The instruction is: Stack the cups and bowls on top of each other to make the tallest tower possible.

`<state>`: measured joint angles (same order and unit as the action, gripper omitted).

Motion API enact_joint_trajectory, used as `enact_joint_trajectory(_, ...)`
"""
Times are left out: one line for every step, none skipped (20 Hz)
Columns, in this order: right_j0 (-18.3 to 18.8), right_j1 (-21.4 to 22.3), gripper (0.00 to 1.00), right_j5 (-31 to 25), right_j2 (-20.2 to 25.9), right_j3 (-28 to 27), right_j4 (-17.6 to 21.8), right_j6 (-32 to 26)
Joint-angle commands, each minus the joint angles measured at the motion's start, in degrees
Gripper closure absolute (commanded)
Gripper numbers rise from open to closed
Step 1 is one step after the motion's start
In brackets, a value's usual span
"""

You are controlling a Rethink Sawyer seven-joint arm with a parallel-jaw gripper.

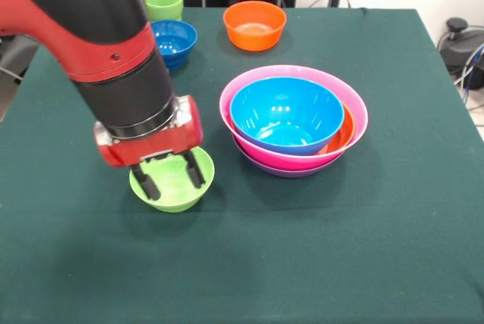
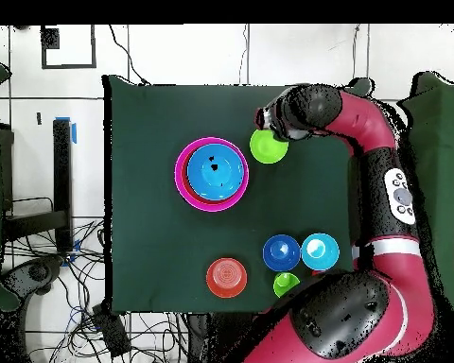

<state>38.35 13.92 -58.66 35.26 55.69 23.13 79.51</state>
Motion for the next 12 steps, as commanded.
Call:
enact_joint_trajectory(0.2,0.4,0.00,-1.1,-0.4,5.8,-0.5,-4.6)
enact_joint_trajectory(-0.1,0.1,0.00,-1.4,-0.3,4.6,-0.1,-5.7)
enact_joint_trajectory(-0.5,-0.1,0.00,-1.3,-0.1,3.2,1.1,-8.1)
enact_joint_trajectory(-0.9,-0.6,0.00,-1.7,0.1,1.3,2.3,-10.7)
enact_joint_trajectory(-1.2,-1.0,0.00,-1.9,0.3,-0.1,3.1,-12.5)
enact_joint_trajectory(-1.4,-1.4,0.00,-2.5,0.4,-1.5,3.6,-13.9)
enact_joint_trajectory(-1.4,-1.9,0.00,-3.3,0.5,-2.6,3.9,-14.9)
enact_joint_trajectory(-1.4,-2.1,0.00,-3.3,0.5,-3.0,4.2,-15.5)
enact_joint_trajectory(-1.4,-2.1,0.00,-3.5,0.6,-3.4,4.4,-16.1)
enact_joint_trajectory(-1.3,-1.9,0.00,-3.2,0.6,-2.9,4.5,-16.3)
enact_joint_trajectory(-1.3,-1.9,0.00,-3.1,0.6,-2.9,4.6,-16.6)
enact_joint_trajectory(-1.2,-2.1,0.00,-3.2,0.7,-3.2,4.6,-17.0)
